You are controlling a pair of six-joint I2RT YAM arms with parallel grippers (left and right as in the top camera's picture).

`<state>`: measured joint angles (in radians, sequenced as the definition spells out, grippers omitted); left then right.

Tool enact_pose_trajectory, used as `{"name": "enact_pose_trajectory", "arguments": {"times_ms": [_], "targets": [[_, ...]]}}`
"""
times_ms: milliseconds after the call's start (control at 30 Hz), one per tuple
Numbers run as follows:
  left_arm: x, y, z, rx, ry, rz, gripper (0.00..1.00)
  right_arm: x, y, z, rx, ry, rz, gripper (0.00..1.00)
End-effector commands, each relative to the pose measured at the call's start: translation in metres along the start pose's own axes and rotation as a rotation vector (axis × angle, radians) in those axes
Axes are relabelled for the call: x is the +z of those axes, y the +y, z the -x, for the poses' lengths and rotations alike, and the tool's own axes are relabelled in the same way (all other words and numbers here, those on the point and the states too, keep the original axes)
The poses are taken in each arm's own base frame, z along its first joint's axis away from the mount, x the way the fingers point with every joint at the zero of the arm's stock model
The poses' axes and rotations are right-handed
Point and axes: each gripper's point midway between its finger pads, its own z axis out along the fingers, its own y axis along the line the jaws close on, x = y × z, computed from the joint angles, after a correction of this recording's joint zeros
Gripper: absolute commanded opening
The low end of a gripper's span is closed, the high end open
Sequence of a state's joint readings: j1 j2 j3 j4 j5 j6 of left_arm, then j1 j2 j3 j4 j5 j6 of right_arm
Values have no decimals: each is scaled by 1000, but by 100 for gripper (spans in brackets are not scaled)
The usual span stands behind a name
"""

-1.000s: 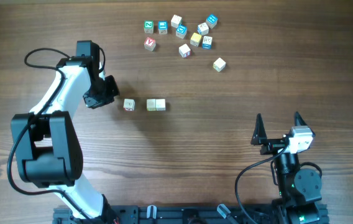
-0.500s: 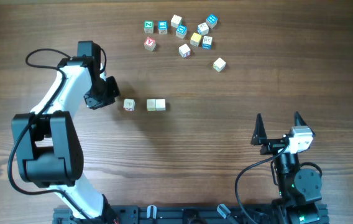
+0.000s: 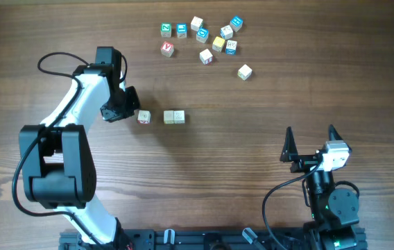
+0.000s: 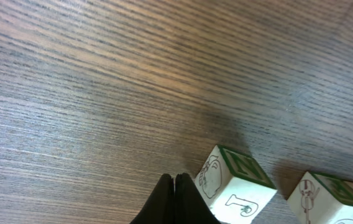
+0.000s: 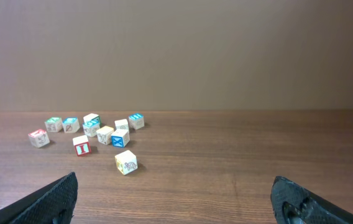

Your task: Form a horizontal line

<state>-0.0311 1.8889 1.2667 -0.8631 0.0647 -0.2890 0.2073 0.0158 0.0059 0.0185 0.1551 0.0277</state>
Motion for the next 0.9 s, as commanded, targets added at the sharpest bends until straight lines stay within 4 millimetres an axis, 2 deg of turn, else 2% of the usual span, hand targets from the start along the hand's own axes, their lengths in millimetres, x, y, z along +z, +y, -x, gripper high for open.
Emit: {"name": "enact_pose_trajectory", "arguments": {"times_ms": [0, 133, 867], "targets": [[6, -1, -5, 34, 13, 17, 4, 0, -3, 2, -8, -8, -14, 100], [6, -9, -9, 59, 15, 17, 4, 0, -3, 2, -7, -8, -14, 100], [6, -10, -7, 65, 5, 13, 4, 0, -3, 2, -8, -8, -14, 100]]}}
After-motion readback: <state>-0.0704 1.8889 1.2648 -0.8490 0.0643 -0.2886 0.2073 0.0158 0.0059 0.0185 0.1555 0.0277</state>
